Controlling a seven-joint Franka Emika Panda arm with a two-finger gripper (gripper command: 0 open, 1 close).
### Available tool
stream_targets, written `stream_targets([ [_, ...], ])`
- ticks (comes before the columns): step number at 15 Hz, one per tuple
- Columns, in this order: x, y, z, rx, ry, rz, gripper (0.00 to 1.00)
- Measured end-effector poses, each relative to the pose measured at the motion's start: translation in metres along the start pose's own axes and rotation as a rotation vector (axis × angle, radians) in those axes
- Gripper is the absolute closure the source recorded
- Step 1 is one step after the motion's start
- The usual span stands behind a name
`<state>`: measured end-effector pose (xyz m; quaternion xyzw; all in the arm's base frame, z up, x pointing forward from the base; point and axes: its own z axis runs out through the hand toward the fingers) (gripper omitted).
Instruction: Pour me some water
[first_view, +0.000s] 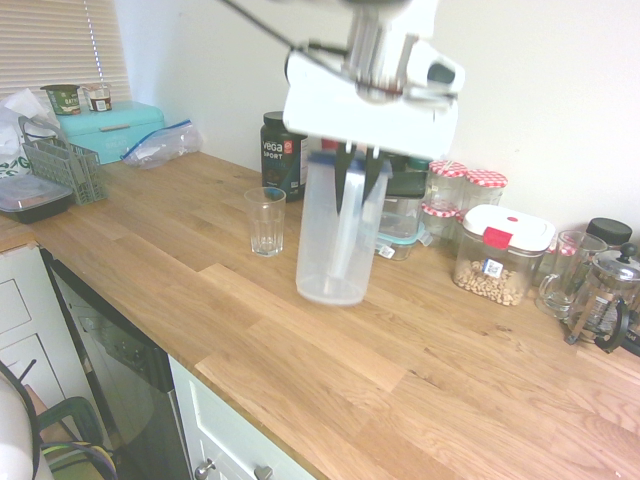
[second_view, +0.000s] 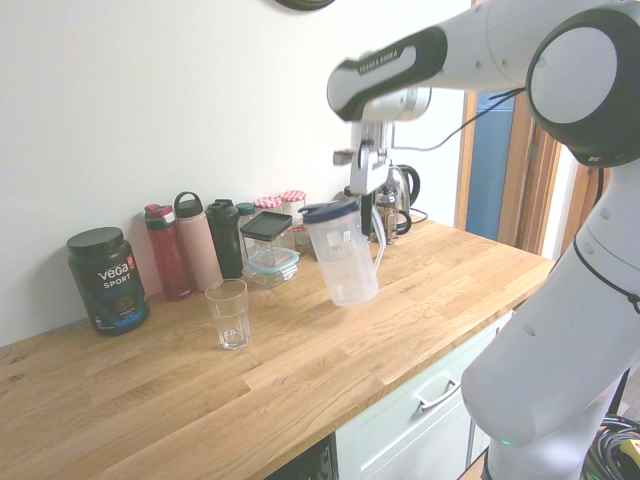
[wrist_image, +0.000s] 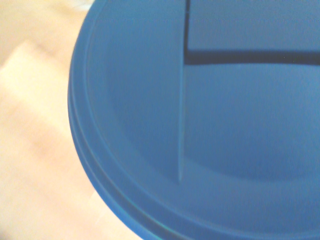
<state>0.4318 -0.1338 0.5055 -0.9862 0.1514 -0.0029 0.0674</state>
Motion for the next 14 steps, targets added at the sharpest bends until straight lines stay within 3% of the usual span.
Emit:
stream_targets([
  [2, 0.010, 0.007, 0.022, 0.027, 0.069, 0.093, 1.00],
  [8, 0.012, 0.021, 0.008, 0.055, 0.312, 0.334, 1.00],
  [12, 0.005, 0.048, 0.009, 0.037, 0.481, 0.493, 1.00],
  [14, -0.004, 0.068, 0.011, 0.018, 0.514, 0.578, 1.00],
])
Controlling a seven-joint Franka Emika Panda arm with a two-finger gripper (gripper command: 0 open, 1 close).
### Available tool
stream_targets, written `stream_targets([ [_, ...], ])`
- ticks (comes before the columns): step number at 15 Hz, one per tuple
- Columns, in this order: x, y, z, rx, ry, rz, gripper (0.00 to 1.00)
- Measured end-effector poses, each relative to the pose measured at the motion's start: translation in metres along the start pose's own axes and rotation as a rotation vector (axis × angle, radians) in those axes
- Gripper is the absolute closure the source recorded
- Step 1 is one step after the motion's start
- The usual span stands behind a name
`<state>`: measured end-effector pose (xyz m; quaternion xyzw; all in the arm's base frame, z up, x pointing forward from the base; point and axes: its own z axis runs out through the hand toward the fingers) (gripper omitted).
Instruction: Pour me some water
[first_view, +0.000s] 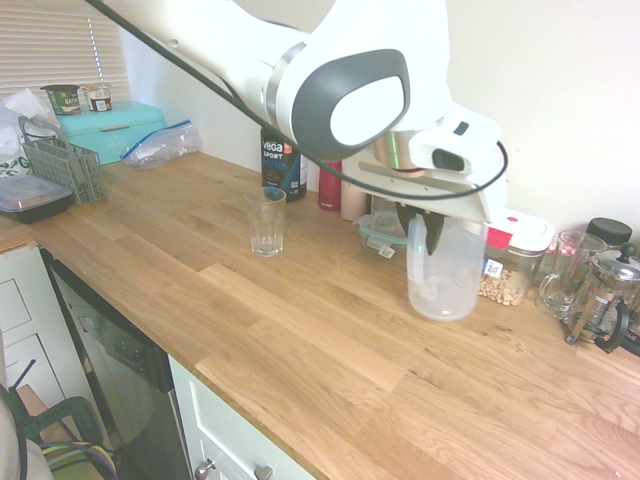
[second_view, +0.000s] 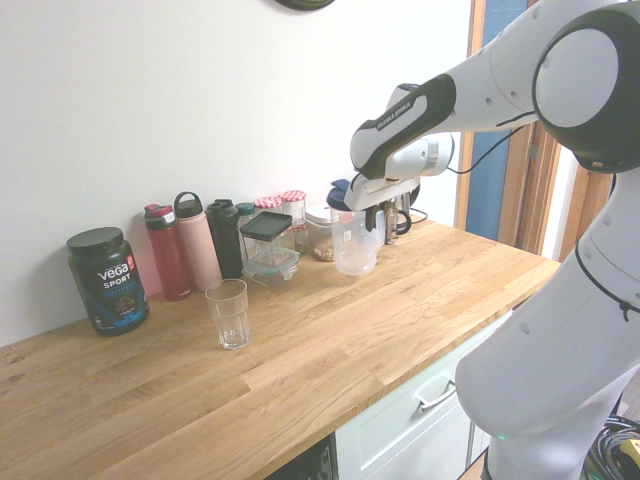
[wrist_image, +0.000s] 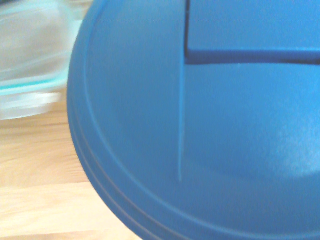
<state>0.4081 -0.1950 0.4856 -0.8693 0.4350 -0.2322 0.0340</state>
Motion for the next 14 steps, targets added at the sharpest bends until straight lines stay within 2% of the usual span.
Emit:
stream_targets([
  [3, -0.007, 0.020, -0.004, -0.019, -0.032, 0.039, 1.00],
  [9, -0.015, 0.024, 0.011, -0.026, -0.097, 0.074, 1.00],
  [10, -0.015, 0.024, 0.016, -0.031, -0.106, 0.076, 0.00],
  [14, -0.015, 0.026, 0.017, -0.034, -0.111, 0.077, 0.00],
])
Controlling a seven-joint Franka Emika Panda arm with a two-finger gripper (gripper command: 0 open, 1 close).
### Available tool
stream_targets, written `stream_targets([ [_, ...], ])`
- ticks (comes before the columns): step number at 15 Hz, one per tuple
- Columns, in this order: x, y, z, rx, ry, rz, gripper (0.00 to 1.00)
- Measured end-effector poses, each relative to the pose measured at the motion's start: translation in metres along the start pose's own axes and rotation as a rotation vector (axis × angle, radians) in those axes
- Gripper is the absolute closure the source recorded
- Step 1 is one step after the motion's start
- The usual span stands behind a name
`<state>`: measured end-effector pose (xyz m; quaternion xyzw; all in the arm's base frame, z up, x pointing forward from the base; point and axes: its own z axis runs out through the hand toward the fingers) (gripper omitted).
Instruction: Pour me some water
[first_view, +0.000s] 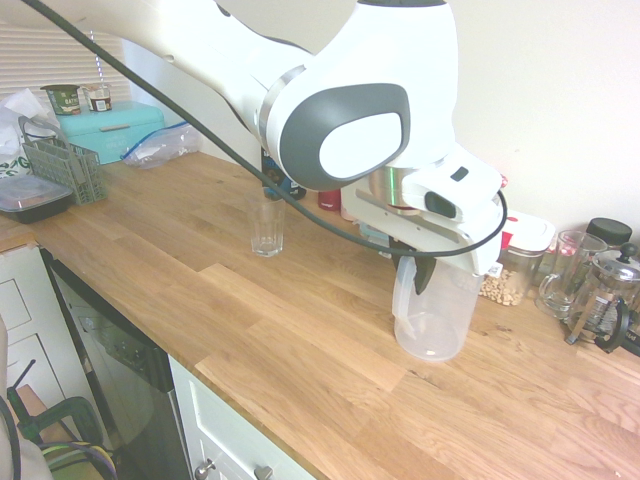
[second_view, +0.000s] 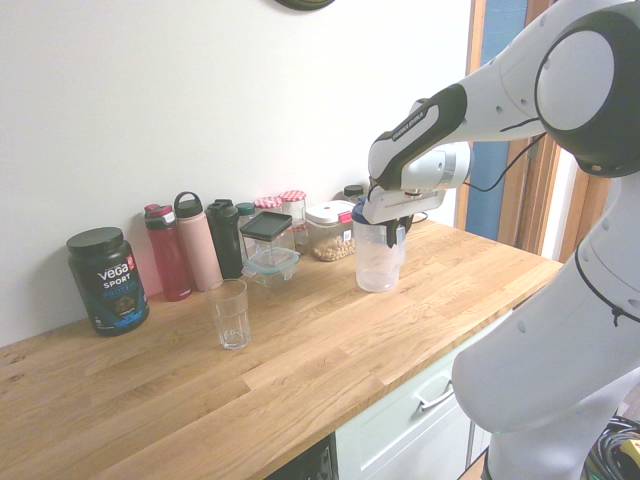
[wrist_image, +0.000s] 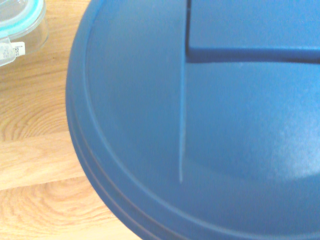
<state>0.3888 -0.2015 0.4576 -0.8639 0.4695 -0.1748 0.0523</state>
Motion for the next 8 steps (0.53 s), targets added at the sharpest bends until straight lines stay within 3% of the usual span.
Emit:
stream_targets([
  [8, -0.005, 0.004, -0.019, -0.066, -0.084, -0.043, 0.00],
])
